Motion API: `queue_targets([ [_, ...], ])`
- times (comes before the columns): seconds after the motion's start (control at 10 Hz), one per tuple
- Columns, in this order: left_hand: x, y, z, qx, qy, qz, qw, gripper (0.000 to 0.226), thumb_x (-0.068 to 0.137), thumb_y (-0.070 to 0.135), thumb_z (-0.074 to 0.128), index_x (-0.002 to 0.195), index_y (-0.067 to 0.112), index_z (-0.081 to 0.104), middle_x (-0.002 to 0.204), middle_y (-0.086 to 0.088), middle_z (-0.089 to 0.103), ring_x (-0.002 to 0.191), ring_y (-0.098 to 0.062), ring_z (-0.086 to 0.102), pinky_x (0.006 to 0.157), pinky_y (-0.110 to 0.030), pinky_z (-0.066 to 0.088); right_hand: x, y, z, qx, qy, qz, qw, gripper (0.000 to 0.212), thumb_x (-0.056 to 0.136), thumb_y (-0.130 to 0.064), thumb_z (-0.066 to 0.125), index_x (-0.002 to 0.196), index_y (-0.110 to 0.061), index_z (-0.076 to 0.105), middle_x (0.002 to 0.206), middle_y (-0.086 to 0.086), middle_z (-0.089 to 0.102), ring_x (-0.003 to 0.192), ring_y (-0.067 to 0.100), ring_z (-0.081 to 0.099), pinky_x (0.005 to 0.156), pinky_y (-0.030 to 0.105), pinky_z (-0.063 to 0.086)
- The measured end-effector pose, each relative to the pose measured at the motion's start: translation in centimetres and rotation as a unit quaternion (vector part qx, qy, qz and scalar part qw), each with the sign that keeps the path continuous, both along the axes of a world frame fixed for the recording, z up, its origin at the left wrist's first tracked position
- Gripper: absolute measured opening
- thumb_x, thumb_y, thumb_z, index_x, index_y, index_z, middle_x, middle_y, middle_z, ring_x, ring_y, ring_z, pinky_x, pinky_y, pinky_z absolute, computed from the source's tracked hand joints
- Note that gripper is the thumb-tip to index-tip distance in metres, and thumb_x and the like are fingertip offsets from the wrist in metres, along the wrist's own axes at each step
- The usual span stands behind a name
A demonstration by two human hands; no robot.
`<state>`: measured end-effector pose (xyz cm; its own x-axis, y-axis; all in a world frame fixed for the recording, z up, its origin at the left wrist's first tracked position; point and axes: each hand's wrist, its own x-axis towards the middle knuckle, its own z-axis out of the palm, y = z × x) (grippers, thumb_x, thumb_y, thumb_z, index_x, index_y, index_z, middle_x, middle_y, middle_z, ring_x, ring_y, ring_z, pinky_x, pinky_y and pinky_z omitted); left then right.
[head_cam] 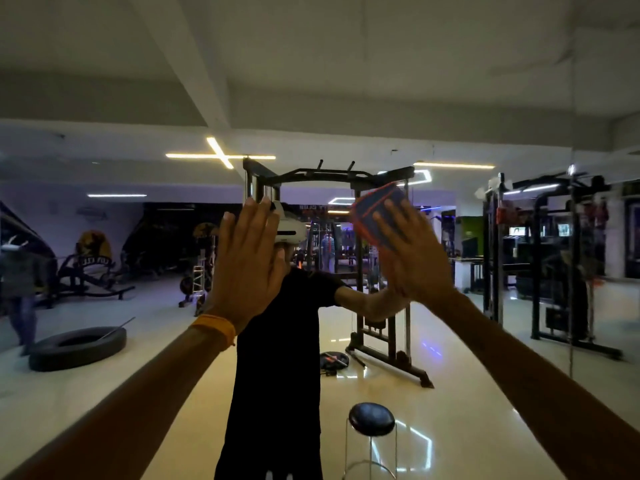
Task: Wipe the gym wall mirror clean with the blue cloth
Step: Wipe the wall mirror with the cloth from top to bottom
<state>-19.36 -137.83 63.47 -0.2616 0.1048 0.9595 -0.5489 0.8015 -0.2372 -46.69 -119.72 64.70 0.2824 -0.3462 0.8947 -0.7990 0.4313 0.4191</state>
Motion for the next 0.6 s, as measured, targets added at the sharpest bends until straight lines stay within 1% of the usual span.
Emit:
queue_targets([
  [0.1, -1.1, 0.0, 0.5, 0.008, -0.005, 0.012, 1.0, 0.065, 0.105, 0.038, 0.035, 0.161, 0.006, 0.027, 0.172, -0.014, 0.014, 0.161, -0.032, 0.005, 0.129, -0.059, 0.004, -2.4, 1.1, 0.8, -0.201, -0.117, -0.069, 0.97, 0.064, 0.111, -0.041, 0.025, 0.163, -0.028, -0.01, 0.172, -0.002, 0.009, 0.16, 0.015, 0.004, 0.126, 0.041, -0.014],
  [0.2, -1.8, 0.1, 0.4, 0.004, -0.007, 0.016, 1.0, 0.067, 0.105, 0.039, 0.034, 0.162, 0.005, 0.025, 0.172, -0.016, 0.015, 0.16, -0.033, 0.008, 0.127, -0.062, 0.009, 1.8, -2.3, -3.2, -0.199, -0.044, 0.107, 0.973, 0.065, 0.11, -0.034, 0.032, 0.165, -0.022, 0.0, 0.172, 0.006, 0.005, 0.16, 0.027, 0.005, 0.129, 0.051, -0.001],
  [0.3, -1.5, 0.1, 0.2, 0.004, -0.001, 0.017, 1.0, 0.068, 0.104, 0.039, 0.035, 0.162, 0.004, 0.025, 0.171, -0.017, 0.017, 0.16, -0.034, 0.01, 0.127, -0.062, 0.01, 3.8, -2.6, -4.6, 0.03, 0.017, 0.097, 0.995, 0.071, 0.104, -0.043, 0.047, 0.163, -0.022, 0.012, 0.171, 0.008, 0.012, 0.158, 0.032, 0.012, 0.125, 0.056, 0.016],
  [0.4, -1.3, 0.7, 0.3, -0.003, 0.003, 0.024, 1.0, 0.067, 0.104, 0.038, 0.039, 0.16, 0.003, 0.029, 0.17, -0.018, 0.019, 0.16, -0.035, 0.01, 0.128, -0.061, 0.008, -1.7, 0.8, -0.9, 0.011, 0.02, 0.057, 0.998, 0.072, 0.104, -0.041, 0.053, 0.164, -0.024, 0.016, 0.17, 0.014, 0.02, 0.158, 0.035, 0.015, 0.122, 0.062, 0.023],
  [0.5, -1.9, 1.4, 0.3, -0.005, 0.004, 0.031, 0.999, 0.067, 0.102, 0.035, 0.046, 0.16, 0.003, 0.031, 0.17, -0.019, 0.02, 0.16, -0.036, 0.009, 0.129, -0.057, 0.004, -6.0, 4.6, 1.4, -0.096, -0.218, 0.096, 0.966, 0.06, 0.109, -0.047, 0.023, 0.164, -0.024, 0.016, 0.17, 0.015, 0.019, 0.158, 0.034, 0.012, 0.125, 0.061, 0.015],
  [0.6, -3.8, 2.7, 0.8, -0.008, -0.008, 0.052, 0.999, 0.069, 0.103, 0.036, 0.045, 0.161, 0.004, 0.027, 0.171, -0.018, 0.017, 0.16, -0.034, 0.006, 0.13, -0.051, -0.002, -2.7, 1.4, -1.5, -0.162, -0.204, 0.055, 0.964, 0.066, 0.108, -0.039, 0.037, 0.163, -0.024, 0.003, 0.171, 0.013, 0.015, 0.158, 0.034, 0.01, 0.126, 0.06, 0.013],
])
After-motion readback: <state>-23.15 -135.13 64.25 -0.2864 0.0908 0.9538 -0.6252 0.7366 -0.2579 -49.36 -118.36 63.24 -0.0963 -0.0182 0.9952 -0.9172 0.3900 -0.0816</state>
